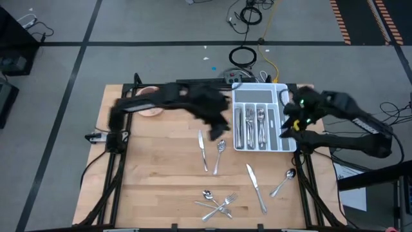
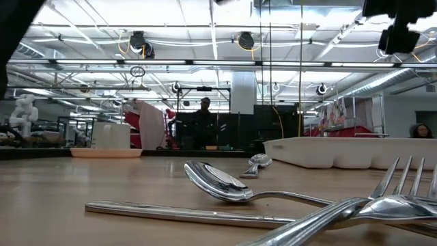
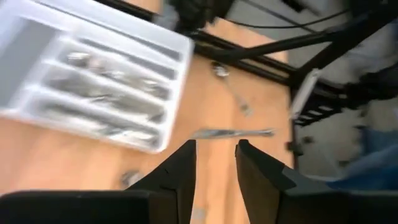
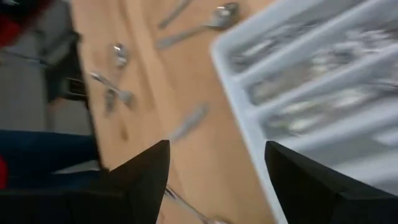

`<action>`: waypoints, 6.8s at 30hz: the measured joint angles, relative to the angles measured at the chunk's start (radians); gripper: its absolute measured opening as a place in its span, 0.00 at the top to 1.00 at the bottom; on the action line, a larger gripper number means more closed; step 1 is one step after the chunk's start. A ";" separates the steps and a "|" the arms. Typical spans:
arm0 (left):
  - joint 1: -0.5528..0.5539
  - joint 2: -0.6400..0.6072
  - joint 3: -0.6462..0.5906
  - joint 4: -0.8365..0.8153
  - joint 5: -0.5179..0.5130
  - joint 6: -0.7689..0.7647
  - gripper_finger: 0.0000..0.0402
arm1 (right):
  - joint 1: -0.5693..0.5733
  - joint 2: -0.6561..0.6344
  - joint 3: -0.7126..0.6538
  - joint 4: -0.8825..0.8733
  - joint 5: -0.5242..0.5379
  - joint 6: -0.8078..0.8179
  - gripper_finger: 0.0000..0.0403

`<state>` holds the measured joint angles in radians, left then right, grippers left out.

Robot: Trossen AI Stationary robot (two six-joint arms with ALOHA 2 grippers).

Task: Sort silverware
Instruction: Put the silver fork into the white cutlery tray, then put the silver knife into the white cutlery tray

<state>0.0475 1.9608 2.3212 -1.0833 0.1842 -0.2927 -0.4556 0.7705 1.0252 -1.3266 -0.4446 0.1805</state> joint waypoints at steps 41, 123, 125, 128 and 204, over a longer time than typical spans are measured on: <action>-0.299 -0.556 -0.027 -0.488 -0.474 -0.225 0.71 | 0.875 0.971 -0.159 1.223 0.164 0.952 0.38; -0.299 -0.555 -0.027 -0.488 -0.527 -0.119 0.71 | -0.001 0.467 0.487 -0.243 0.503 -0.567 1.00; -0.299 -0.555 -0.027 -0.488 -0.530 -0.121 0.71 | -0.038 0.513 0.495 -0.243 0.397 -0.674 1.00; -0.299 -0.555 -0.027 -0.488 -0.530 -0.121 0.71 | -0.082 0.583 0.496 -0.245 0.280 -0.811 1.00; -0.298 -0.550 -0.038 -0.488 -0.713 -0.117 0.71 | -0.241 0.994 0.811 -0.243 0.045 -0.687 0.54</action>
<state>-0.2508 1.4105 2.2836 -1.5715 -0.5292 -0.4093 -0.6967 1.7649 1.8365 -1.5695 -0.3995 -0.5060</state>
